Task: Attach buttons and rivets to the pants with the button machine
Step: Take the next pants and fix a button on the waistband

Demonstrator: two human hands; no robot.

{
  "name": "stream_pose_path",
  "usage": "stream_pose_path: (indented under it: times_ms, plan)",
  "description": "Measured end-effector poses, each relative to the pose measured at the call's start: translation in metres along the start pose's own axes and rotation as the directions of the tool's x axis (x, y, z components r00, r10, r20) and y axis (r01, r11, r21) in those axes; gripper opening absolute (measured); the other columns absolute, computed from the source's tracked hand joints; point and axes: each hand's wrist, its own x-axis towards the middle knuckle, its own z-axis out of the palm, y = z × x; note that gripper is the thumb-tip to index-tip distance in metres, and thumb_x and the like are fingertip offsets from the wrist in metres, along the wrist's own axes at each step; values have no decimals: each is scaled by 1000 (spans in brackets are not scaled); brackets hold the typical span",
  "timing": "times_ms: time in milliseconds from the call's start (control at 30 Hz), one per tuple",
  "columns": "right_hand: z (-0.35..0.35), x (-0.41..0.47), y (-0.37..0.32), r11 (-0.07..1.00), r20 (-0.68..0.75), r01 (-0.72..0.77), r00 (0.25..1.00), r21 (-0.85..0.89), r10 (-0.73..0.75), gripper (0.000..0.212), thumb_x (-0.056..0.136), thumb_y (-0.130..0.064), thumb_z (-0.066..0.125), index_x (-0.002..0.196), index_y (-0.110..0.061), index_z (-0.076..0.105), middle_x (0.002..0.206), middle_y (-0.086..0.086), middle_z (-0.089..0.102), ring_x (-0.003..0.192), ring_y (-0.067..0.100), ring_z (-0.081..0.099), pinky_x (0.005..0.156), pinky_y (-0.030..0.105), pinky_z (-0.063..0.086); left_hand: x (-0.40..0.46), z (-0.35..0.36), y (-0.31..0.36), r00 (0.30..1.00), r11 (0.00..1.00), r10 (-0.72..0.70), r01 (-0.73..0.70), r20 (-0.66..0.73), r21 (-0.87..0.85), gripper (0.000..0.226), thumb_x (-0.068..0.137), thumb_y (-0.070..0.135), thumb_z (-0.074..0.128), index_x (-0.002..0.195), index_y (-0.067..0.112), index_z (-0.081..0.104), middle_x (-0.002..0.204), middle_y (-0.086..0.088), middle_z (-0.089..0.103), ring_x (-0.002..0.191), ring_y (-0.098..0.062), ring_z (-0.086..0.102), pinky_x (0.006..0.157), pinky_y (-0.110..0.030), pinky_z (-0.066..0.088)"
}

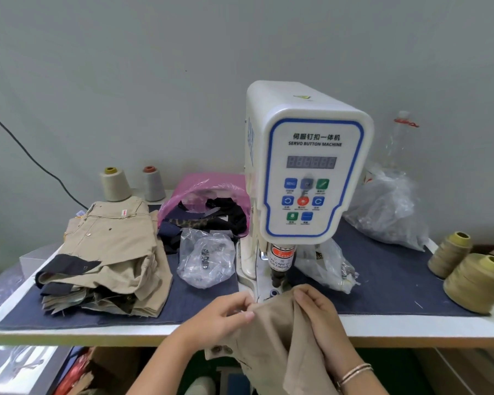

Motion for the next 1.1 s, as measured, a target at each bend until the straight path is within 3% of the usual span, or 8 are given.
stream_pose_path:
  times_ms: [100,300,500,667,833,1000,1100]
  plan:
    - [2,11,9,998,-34,-63,998,-19,62,22,94,-20,55,78,-21,70,76,-1,62,74,8,55,73,24,45,7,2,-6,997,991,-47,40,-57,-128,18,87,46,55,86,28,56,85,4,50,80,-13,44,74,-28,34]
    - [-2,16,17,995,-70,-103,992,11,103,24,93,-17,56,75,-22,71,70,-6,63,65,2,53,63,15,45,15,2,-16,992,941,-106,78,-66,-330,10,87,28,63,91,19,66,87,-3,61,83,-22,50,77,-34,37]
    - [-1,17,18,996,-106,-81,991,27,83,28,92,-12,57,69,-20,71,69,-6,64,65,0,55,62,13,45,20,3,-18,987,894,-134,83,-86,-441,16,81,21,67,92,10,64,79,-2,62,75,-14,54,68,-24,41]
    - [-2,17,20,995,-100,-91,990,51,95,30,92,-12,56,66,-19,68,68,-4,62,64,1,53,65,17,44,20,2,-21,983,877,-156,93,-98,-472,15,79,21,71,88,12,64,83,-8,64,77,-17,57,72,-29,43]
    - [-2,18,21,992,-94,-101,990,78,109,33,92,-11,55,63,-20,67,64,-2,55,61,4,47,63,21,39,20,2,-24,982,886,-158,95,-102,-454,15,78,24,72,86,15,64,78,-1,64,71,-8,56,65,-19,43]
    - [-2,16,21,992,-87,-89,991,86,97,35,93,-10,54,61,-21,64,60,-4,50,59,5,44,61,21,38,18,3,-22,983,906,-141,81,-117,-415,24,74,31,75,87,14,63,81,-2,62,75,-13,51,67,-24,38]
    - [-6,5,20,994,-3,-56,998,98,56,32,91,-9,56,61,-20,59,61,-1,44,61,8,38,60,23,32,15,6,-22,987,940,-84,33,-138,-339,16,83,27,70,87,15,61,79,4,60,72,-5,50,63,-16,38]
